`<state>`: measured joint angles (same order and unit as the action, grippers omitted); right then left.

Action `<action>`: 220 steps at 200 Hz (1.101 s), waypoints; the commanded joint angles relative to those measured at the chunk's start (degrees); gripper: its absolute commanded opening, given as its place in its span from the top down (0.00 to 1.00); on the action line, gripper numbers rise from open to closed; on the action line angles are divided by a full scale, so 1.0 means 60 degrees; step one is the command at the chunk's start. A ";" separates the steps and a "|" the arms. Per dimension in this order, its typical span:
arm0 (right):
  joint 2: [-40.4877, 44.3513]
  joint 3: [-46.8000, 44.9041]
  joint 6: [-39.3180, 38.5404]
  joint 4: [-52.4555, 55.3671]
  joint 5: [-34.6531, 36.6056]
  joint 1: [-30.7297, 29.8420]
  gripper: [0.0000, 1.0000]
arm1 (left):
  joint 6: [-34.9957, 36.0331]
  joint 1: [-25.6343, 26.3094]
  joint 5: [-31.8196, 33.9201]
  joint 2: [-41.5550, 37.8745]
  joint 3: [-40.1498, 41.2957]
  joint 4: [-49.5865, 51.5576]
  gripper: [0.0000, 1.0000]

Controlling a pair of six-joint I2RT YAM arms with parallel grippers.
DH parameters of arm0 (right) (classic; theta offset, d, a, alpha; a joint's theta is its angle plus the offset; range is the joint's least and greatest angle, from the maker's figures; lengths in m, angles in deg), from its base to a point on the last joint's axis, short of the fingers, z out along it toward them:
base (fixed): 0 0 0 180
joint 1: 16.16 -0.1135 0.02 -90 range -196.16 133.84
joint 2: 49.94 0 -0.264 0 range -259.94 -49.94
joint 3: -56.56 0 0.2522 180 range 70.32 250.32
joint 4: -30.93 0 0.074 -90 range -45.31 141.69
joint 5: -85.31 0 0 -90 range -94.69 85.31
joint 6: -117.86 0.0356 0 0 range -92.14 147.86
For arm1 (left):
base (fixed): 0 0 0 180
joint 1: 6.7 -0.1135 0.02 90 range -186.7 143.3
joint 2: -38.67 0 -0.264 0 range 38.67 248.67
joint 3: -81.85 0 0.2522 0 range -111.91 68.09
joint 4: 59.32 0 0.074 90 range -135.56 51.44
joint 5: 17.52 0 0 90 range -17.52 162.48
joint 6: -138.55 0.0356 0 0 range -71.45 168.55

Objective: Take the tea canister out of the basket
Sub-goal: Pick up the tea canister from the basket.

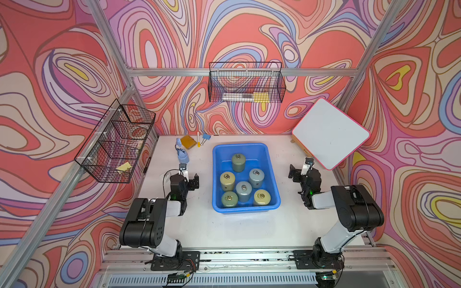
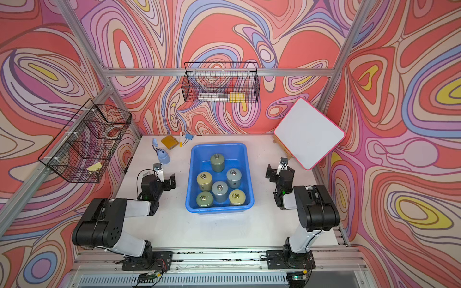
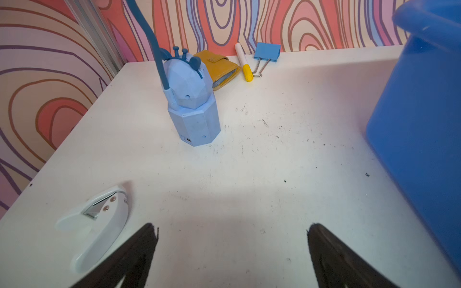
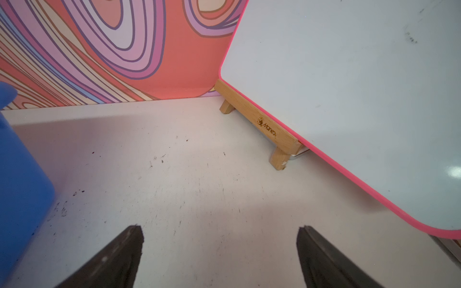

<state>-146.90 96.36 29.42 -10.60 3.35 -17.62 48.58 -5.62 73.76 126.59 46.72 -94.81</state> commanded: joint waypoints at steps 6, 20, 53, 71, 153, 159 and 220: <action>-0.0054 0.0083 -0.0041 0.0015 -0.0021 0.0029 0.02 | 0.0064 -0.0005 -0.0183 -0.0003 0.0019 -0.0297 0.01; -0.0054 0.0083 -0.0041 0.0015 -0.0020 0.0026 0.02 | 0.0068 -0.0005 -0.0169 -0.0013 0.0017 -0.0265 0.01; -0.0054 0.0082 -0.0041 0.0012 -0.0020 0.0030 0.02 | 0.0068 -0.0011 -0.0178 -0.0001 0.0019 -0.0272 0.01; -0.0055 0.0093 -0.0041 0.0015 -0.0020 0.0024 0.02 | 0.0068 -0.0005 -0.0170 -0.0008 0.0024 -0.0271 0.01; -0.0057 0.0089 -0.0026 0.0015 -0.0035 0.0027 0.02 | 0.0038 -0.0014 -0.0023 0.0014 -0.0055 -0.0162 0.01; -0.0055 0.0085 -0.0026 0.0015 -0.0035 0.0037 0.02 | 0.0037 -0.0005 -0.0024 0.0012 -0.0046 -0.0169 0.01; -0.0069 0.0113 -0.0011 0.0059 -0.0050 0.0028 0.02 | -0.0089 -0.0037 0.0203 0.0040 -0.0134 -0.0022 0.01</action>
<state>-146.90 96.36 29.42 -10.60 3.32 -17.62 48.56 -5.62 74.00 126.59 46.72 -94.84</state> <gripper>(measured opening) 0.982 0.990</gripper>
